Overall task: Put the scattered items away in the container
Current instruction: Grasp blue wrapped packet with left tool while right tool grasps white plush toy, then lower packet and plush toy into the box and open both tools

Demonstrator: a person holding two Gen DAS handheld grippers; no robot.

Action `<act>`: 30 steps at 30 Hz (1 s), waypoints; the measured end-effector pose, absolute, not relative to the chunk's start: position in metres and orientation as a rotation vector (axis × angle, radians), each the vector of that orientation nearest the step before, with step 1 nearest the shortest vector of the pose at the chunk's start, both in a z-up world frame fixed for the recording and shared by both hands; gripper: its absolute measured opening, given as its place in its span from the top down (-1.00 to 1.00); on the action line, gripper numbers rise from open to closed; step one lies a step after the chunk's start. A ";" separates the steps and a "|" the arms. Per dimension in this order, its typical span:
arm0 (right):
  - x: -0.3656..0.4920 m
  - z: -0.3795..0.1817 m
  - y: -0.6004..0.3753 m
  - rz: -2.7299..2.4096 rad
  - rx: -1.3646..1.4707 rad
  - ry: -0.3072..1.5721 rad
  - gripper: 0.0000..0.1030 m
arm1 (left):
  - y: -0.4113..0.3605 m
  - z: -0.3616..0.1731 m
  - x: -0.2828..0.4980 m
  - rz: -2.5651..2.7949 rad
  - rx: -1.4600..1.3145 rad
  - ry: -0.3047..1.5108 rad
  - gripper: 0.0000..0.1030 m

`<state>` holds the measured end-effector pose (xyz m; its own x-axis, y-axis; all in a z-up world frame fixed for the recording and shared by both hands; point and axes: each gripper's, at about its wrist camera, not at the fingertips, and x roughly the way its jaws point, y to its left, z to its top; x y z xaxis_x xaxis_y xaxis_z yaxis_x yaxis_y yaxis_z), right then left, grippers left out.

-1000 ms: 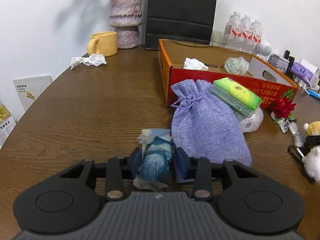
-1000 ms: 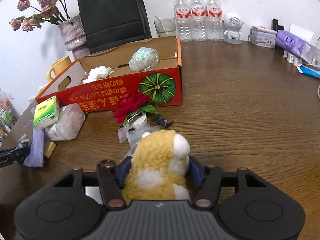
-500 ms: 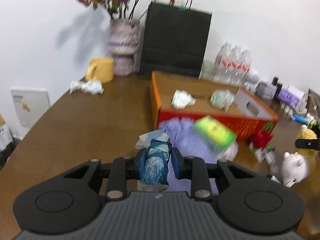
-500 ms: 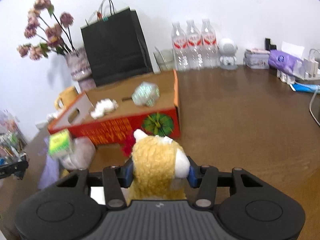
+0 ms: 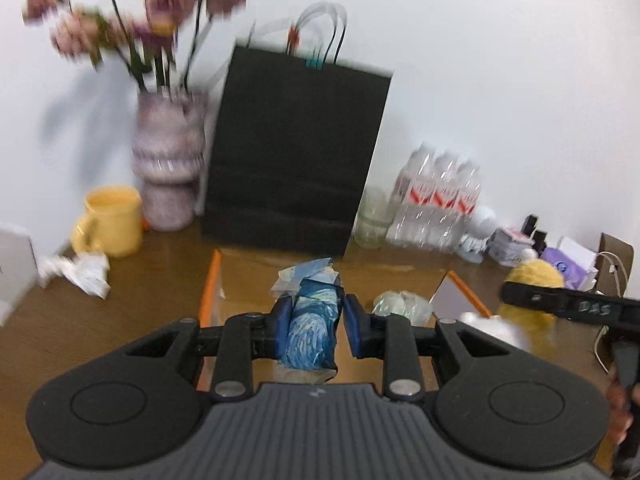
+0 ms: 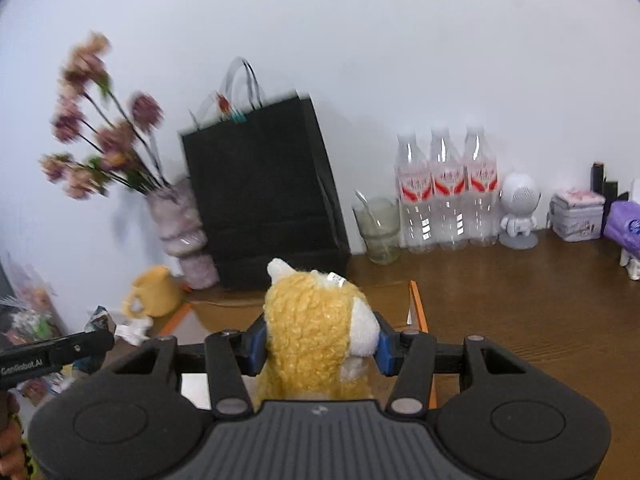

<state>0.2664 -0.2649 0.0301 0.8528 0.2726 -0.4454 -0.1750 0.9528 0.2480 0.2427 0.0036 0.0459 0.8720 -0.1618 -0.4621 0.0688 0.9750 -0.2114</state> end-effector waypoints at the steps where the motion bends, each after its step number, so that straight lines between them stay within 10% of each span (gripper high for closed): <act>1: 0.280 0.022 -0.261 0.228 0.201 0.520 0.04 | 0.002 0.037 0.256 -0.117 -0.202 0.520 0.45; 9: 0.337 -0.043 -0.235 0.188 0.117 0.710 0.00 | -0.002 -0.018 0.304 -0.119 -0.179 0.682 0.34; 17: 0.328 -0.043 -0.223 0.279 0.090 0.730 -0.81 | 0.003 -0.004 0.293 -0.107 -0.180 0.608 -0.98; 30: 0.294 -0.013 -0.222 0.335 0.101 0.602 -1.00 | -0.002 0.027 0.264 -0.123 -0.173 0.505 -1.00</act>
